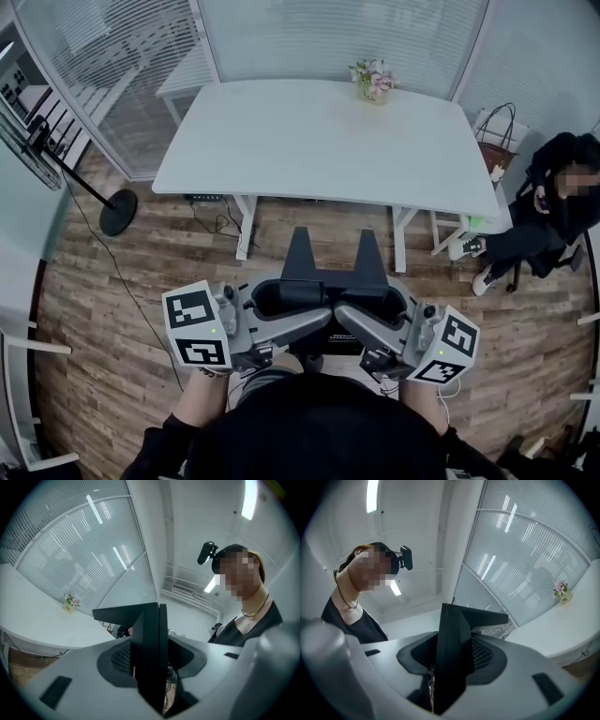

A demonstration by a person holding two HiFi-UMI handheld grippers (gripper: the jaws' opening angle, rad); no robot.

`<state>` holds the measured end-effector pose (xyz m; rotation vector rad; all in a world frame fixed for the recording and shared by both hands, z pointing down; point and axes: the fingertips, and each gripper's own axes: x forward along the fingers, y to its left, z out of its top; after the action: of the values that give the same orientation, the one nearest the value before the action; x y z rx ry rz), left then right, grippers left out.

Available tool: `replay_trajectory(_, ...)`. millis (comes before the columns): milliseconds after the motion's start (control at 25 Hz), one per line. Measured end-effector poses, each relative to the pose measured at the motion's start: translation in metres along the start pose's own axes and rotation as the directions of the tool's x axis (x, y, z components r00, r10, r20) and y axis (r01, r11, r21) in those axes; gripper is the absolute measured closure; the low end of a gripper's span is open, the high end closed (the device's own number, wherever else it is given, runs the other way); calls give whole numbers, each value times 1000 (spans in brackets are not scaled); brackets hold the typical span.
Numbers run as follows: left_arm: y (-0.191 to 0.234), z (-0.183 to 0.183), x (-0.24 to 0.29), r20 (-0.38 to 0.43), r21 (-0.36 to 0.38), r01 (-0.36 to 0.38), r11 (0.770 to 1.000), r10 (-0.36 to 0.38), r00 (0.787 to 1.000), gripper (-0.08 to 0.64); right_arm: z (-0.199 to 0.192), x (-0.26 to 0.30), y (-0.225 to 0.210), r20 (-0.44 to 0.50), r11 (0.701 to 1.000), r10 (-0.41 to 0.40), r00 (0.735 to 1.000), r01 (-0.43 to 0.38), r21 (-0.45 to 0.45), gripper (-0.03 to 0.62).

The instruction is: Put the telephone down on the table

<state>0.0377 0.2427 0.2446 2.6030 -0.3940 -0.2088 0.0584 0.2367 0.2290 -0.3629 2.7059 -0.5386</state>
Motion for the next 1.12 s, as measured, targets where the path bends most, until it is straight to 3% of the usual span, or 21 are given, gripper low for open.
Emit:
replay_trajectory(720, 11, 5, -4, 8, 2, -30, 1000, 30, 1000, 368, -1, 9, -8, -6, 1000, 27, 1000, -27, 14, 410)
replay_trajectory(1120, 30, 11, -6, 15, 14, -5, 1000, 5, 1000, 368, -2, 21, -25, -9, 1000, 16, 1000, -16, -10, 410)
